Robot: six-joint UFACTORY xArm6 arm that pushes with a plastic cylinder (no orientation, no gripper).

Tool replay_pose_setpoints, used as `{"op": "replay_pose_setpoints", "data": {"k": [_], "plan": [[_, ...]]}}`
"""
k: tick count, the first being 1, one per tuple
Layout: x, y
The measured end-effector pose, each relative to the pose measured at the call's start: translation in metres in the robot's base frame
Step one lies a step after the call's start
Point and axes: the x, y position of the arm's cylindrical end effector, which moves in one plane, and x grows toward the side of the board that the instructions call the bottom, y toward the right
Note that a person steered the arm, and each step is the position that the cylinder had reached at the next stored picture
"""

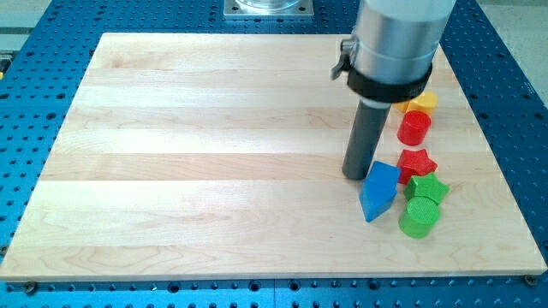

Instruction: Slide the blue triangle into the green circle

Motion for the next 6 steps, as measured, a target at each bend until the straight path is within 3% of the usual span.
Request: {"op": "replay_pose_setpoints", "data": {"k": [1, 3, 4, 5, 6], "plan": [[0.014, 0.027], [0.03, -0.032], [0.054, 0.005], [0.033, -0.002], [-0.054, -0.007]]}}
